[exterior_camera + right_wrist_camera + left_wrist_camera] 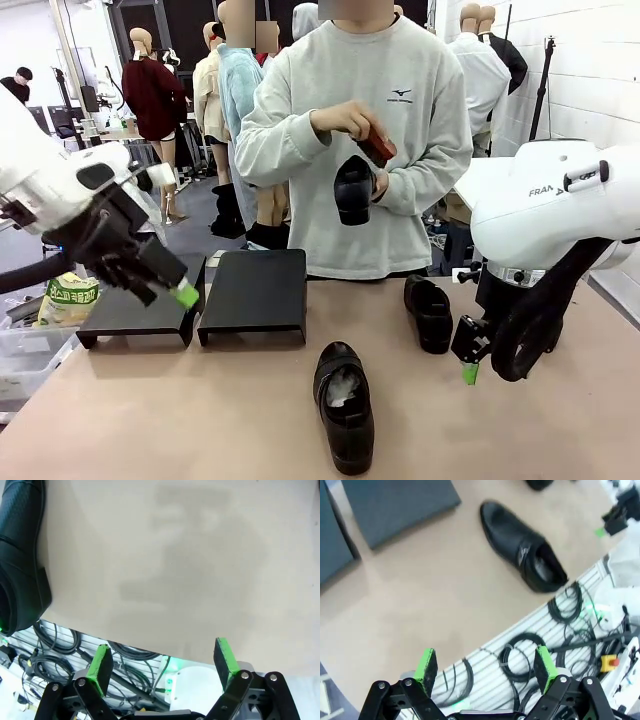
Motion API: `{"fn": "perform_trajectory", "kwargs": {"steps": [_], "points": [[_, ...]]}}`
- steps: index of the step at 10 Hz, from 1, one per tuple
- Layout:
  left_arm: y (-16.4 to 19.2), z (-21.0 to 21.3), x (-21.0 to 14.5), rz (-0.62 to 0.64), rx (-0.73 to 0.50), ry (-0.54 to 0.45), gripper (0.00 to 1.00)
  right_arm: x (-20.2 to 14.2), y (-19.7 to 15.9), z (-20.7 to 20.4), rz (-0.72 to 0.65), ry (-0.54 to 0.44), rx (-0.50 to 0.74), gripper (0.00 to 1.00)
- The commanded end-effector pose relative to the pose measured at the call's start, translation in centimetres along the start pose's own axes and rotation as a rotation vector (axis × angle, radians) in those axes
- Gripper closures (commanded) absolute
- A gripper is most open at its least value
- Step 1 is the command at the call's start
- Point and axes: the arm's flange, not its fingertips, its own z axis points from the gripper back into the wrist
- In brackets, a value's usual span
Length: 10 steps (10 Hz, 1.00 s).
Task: Organize the shoes by placing them on the stand.
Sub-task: Place the Shoe from the middle of the table onto the Shoes Stand.
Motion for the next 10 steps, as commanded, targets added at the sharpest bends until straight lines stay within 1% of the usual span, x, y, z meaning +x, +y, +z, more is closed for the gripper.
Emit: {"fn": "perform_trajectory", "kwargs": {"steps": [1, 3, 4, 5, 6, 7, 8, 10], "points": [[0.8, 0.8, 0.8, 0.005, -0.012, -0.076, 0.0, 0.0, -0.3, -0.1, 0.013, 0.007, -0.005, 0.0], [0.8, 0.8, 0.8, 0.005, -0.012, -0.076, 0.0, 0.0, -0.3, -0.1, 0.013, 0.007, -0.005, 0.0], [0.2, 0.4, 0.2, 0.004, 0.0, -0.018, 0.0, 0.0, -0.3, -0.1, 0.013, 0.007, -0.005, 0.0], [-1.7, -0.4, 0.7, 0.05, 0.017, 0.025, 0.0, 0.0, -0.3, -0.1, 0.013, 0.007, -0.005, 0.0], [-5.6, -2.4, 0.5, -0.015, 0.055, 0.042, 0.0, 0.0, -0.3, -0.1, 0.013, 0.007, -0.005, 0.0], [-8.5, -4.7, 0.1, -0.037, 0.041, 0.052, 0.0, 0.0, -0.3, -0.1, 0.013, 0.007, -0.005, 0.0], [-10.4, -7.5, -0.3, -0.032, 0.085, 0.126, 0.0, 0.0, -0.3, -0.1, 0.013, 0.007, -0.005, 0.0], [-12.4, -11.8, -1.5, 0.029, 0.103, 0.248, 0.0, 0.0, -0.3, -0.1, 0.013, 0.007, -0.005, 0.0]]}}
